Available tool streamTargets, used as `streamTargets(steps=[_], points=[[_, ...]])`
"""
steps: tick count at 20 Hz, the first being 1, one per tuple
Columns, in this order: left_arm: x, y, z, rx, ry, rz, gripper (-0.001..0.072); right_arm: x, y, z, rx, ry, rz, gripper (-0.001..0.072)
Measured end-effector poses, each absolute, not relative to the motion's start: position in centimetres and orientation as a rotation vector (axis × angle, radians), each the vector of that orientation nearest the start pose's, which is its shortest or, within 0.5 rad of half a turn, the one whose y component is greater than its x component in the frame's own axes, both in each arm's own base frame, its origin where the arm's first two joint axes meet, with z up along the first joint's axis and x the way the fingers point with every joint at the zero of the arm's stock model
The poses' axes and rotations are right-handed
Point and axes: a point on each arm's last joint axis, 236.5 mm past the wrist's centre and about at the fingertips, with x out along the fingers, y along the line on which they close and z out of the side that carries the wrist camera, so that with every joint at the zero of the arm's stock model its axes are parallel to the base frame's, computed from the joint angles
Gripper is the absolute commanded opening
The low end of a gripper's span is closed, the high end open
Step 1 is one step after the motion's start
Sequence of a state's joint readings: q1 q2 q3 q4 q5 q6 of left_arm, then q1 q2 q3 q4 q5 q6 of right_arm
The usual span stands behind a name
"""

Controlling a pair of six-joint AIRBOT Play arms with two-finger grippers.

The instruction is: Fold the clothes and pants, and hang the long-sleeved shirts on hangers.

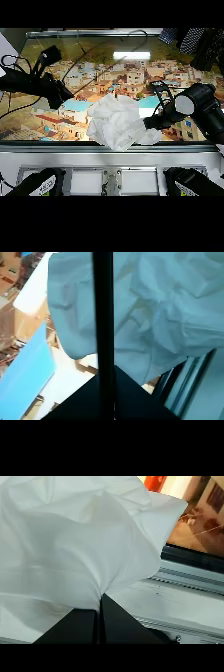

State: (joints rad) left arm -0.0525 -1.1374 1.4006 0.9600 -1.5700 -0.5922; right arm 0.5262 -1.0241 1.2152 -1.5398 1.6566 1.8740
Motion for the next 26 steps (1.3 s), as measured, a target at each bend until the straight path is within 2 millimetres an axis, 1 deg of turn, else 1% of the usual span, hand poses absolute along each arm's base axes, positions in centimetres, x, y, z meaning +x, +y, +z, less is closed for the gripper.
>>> streamTargets(steps=[2,5,13,15,18,22,26], points=[[29.6,-16.0,15.0,0.449,0.915,-1.177,0.0012,22.7,14.0,8.7,-0.121,1.479,0.231,0.0019],[28.3,-16.9,14.5,0.437,0.965,-1.23,0.0012,22.7,14.0,8.7,-0.121,1.478,0.231,0.0019],[27.0,-17.2,14.1,0.403,1.03,-1.254,0.0012,22.7,14.0,8.7,-0.121,1.479,0.231,0.0019],[26.2,-17.1,13.8,0.389,1.047,-1.25,0.0012,22.7,14.0,8.7,-0.122,1.479,0.231,0.0019],[24.1,-16.5,12.5,0.377,1.086,-1.228,0.0012,22.7,14.0,8.7,-0.122,1.479,0.231,0.0019],[20.4,-15.0,10.4,0.398,1.159,-1.21,0.0012,22.7,14.0,8.7,-0.122,1.479,0.231,0.0019],[17.0,-13.9,9.5,0.427,1.186,-1.208,0.0012,22.7,14.0,8.7,-0.122,1.479,0.231,0.0019]])
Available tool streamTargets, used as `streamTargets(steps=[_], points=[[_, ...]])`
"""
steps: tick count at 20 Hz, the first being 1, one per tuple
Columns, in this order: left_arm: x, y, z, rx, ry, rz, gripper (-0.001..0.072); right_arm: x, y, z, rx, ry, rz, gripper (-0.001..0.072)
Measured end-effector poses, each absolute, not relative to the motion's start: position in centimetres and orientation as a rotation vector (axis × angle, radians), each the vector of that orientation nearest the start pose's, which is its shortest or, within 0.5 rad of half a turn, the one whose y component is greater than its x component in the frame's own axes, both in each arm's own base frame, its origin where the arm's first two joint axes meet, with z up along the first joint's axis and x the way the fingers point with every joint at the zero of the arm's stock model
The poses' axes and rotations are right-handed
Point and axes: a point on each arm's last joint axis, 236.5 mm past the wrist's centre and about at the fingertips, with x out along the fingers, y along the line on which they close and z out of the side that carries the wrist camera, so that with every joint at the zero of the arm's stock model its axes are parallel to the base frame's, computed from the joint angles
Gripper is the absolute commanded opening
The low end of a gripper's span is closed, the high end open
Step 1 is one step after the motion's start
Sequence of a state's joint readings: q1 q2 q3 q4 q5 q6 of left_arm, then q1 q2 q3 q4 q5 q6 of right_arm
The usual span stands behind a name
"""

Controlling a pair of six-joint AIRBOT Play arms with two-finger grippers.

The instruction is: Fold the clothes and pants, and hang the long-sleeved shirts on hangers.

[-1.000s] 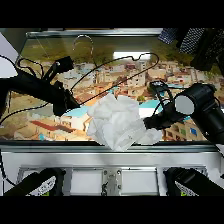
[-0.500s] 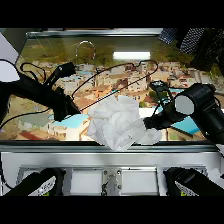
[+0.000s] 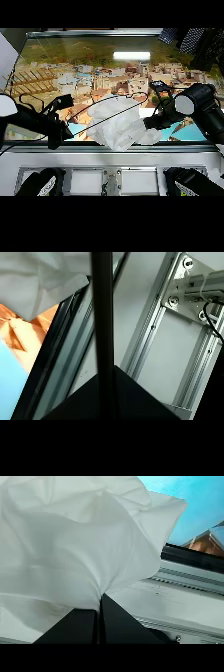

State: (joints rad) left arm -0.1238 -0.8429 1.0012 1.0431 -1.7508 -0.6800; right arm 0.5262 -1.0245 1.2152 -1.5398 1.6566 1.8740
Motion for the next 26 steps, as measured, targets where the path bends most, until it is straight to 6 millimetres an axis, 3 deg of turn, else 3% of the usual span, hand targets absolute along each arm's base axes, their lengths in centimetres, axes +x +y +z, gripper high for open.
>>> streamTargets(steps=[4,8,21,26], points=[[14.6,-12.8,9.2,0.473,1.185,-1.187,0.0012,22.7,14.0,8.7,-0.122,1.479,0.231,0.0019],[13.5,-12.3,8.7,0.491,1.189,-1.174,0.0012,22.7,14.0,8.7,-0.121,1.479,0.23,0.0019],[12.5,-12.0,8.5,0.507,1.206,-1.19,0.0012,24.0,14.6,8.9,-0.073,1.424,0.218,0.0018],[11.3,-13.1,8.5,0.563,1.194,-1.266,0.0012,24.5,14.4,8.9,-0.032,1.414,0.183,0.0018]])
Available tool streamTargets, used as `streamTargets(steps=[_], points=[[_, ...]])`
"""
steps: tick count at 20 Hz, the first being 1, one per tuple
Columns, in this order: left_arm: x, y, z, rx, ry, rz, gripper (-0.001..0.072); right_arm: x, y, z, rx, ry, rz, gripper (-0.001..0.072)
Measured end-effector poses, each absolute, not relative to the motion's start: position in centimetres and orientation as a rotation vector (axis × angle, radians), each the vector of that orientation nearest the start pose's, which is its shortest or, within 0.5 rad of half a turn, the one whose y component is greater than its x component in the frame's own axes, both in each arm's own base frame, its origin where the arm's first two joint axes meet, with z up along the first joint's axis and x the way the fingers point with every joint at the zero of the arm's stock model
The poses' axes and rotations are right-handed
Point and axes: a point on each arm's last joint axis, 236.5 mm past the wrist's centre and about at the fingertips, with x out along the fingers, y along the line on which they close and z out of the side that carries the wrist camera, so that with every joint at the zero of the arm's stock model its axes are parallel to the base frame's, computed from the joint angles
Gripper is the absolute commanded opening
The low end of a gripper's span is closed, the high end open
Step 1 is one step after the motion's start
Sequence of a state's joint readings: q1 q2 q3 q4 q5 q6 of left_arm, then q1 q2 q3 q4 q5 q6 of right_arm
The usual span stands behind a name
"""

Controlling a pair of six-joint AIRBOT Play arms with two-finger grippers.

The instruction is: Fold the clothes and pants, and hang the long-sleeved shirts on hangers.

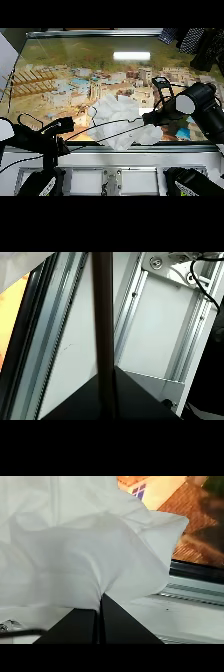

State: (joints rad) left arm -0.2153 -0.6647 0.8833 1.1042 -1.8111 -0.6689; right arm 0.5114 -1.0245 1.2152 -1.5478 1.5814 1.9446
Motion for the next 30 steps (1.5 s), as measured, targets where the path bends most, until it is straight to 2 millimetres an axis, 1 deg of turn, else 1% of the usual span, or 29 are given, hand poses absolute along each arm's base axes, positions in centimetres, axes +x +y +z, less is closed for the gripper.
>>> streamTargets(steps=[3,8,17,22,25,28,30], points=[[10.8,-13.6,8.5,0.577,1.197,-1.288,0.0011,24.9,13.9,8.9,-0.005,1.412,0.157,0.0018],[11.5,-14.2,8.4,0.572,1.176,-1.265,0.0012,25.1,13.8,8.9,0.017,1.412,0.149,0.0018],[12.8,-14.7,6.5,0.513,1.293,-1.269,0.001,25.0,13.9,9.0,0.025,1.415,0.15,0.0018],[13.2,-14.9,6.1,0.501,1.297,-1.257,0.001,25.0,13.9,9.0,0.025,1.414,0.15,0.0018],[13.3,-15.2,5.2,0.478,1.297,-1.254,0.001,25.1,13.9,9.8,0.028,1.404,0.154,0.0017],[13.5,-16.3,4.4,0.449,1.261,-1.275,0.0011,25.6,14.2,11.2,0.036,1.372,0.167,0.0018],[14.0,-17.2,4.0,0.451,1.214,-1.282,0.0012,26.0,14.3,12.1,0.029,1.354,0.176,0.0018]])
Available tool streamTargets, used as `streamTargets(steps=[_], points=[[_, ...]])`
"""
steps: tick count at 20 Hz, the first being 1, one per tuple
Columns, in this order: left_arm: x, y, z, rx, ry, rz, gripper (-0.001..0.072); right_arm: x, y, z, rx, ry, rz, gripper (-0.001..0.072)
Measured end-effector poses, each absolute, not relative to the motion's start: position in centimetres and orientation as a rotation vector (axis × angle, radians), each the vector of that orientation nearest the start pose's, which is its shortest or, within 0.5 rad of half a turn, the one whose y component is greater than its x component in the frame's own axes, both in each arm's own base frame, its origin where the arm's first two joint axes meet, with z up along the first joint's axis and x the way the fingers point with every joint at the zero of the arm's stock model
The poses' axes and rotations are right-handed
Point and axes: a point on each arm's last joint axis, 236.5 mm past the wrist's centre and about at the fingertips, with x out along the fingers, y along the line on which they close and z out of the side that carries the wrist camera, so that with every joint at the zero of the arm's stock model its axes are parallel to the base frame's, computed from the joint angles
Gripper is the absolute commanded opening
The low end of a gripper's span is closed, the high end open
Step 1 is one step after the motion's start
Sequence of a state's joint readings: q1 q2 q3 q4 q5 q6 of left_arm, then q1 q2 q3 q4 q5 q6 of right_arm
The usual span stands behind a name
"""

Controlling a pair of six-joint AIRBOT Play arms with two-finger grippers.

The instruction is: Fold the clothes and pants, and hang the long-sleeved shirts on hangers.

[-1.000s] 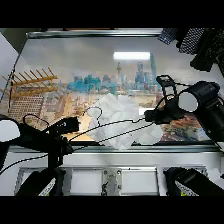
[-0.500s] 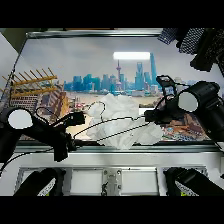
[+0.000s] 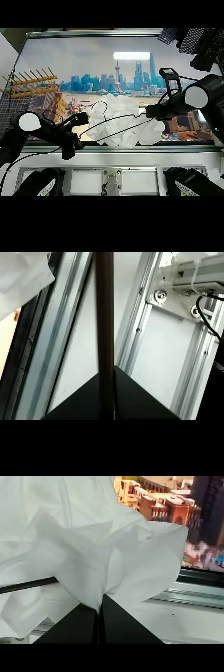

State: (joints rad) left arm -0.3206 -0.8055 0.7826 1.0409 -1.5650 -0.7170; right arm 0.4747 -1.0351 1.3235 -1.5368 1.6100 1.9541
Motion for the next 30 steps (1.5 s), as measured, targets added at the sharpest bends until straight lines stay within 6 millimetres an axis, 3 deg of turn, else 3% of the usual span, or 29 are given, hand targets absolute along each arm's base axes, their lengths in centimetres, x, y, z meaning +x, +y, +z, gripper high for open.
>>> streamTargets(steps=[8,14,20,26,30], points=[[15.2,-20.5,2.4,0.452,1.149,-1.349,0.0011,28.2,14.1,14.7,-0.116,1.333,0.224,0.0018],[16.4,-22.1,1.9,0.416,1.101,-1.37,0.0011,28.9,15.1,15.4,-0.172,1.309,0.273,0.0018],[16.7,-22.6,1.9,0.417,1.078,-1.382,0.0011,28.9,19.5,16.1,-0.215,1.216,0.402,0.0018],[16.7,-22.7,1.9,0.421,1.073,-1.382,0.0011,27.2,25.9,17.5,-0.173,1.128,0.608,0.0018],[16.8,-22.7,1.9,0.421,1.069,-1.381,0.0012,26.0,29.0,18.3,-0.139,1.09,0.721,0.0018]])
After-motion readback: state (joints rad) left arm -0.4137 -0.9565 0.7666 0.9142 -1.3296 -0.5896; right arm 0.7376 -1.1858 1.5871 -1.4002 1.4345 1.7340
